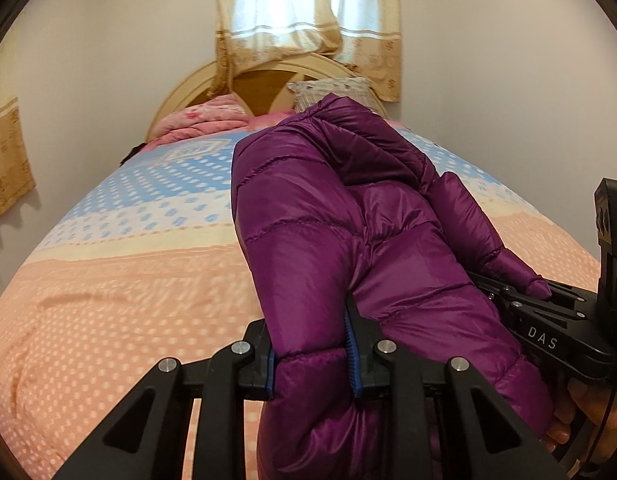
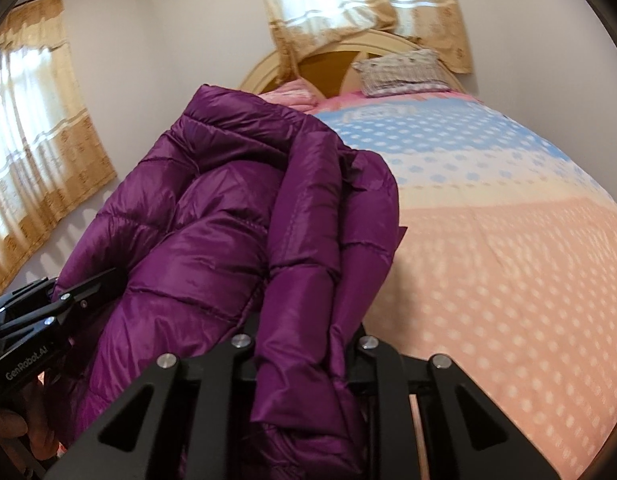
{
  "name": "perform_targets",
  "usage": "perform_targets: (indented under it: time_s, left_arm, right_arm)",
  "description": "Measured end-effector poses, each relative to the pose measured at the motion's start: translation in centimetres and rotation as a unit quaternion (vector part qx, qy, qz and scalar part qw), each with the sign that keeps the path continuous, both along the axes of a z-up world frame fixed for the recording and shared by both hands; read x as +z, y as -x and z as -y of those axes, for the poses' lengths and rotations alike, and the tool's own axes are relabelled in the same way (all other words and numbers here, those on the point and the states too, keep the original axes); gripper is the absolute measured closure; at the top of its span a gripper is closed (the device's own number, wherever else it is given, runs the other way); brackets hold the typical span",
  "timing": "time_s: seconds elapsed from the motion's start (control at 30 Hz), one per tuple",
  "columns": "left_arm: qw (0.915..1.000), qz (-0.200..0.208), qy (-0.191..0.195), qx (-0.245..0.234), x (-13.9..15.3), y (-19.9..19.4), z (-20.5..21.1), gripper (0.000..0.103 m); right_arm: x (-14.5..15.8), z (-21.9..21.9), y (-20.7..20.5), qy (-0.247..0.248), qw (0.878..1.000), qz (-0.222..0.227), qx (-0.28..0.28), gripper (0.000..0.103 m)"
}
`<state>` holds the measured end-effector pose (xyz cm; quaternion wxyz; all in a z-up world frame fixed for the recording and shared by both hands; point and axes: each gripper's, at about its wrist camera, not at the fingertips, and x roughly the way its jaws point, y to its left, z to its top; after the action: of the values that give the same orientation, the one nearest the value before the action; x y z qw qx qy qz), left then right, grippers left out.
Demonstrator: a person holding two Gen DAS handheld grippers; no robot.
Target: Fold large clothes
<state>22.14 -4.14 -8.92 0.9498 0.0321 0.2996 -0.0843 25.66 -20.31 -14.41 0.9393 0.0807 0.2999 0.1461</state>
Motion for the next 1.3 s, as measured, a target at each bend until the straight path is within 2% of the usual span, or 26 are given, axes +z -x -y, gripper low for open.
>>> perform_targets:
  time_s: [0.2, 0.43, 0.97, 1.3]
  left_arm:
    - [0.9994, 0.004, 0.001, 0.036, 0.3, -0.1, -4.1, 0.076]
    - [0.9980, 0.002, -0.001, 0.063, 0.2, 0.1, -7.1, 0.076]
    - [0.9956, -0.019, 0.008, 0.091, -2.5, 1.0, -10.6, 0.076]
    - [0.9947, -0.040, 0.019, 0.094, -4.8, 0.3, -11.9, 0.076]
  right_arm:
    - [0.4, -3.5, -1.6, 0.003, 0.999, 0.006, 0.039, 0.081]
    - [0.5, -6.5, -2.0, 0.007, 0.997, 0.007, 0.073, 0.081]
    - [-0.8, -10.5, -2.7, 0.027, 0.994, -0.018, 0.109, 0.081]
    - [-2.6, -11.7, -3.1, 0.034, 0.993, -0.040, 0.108, 0.081]
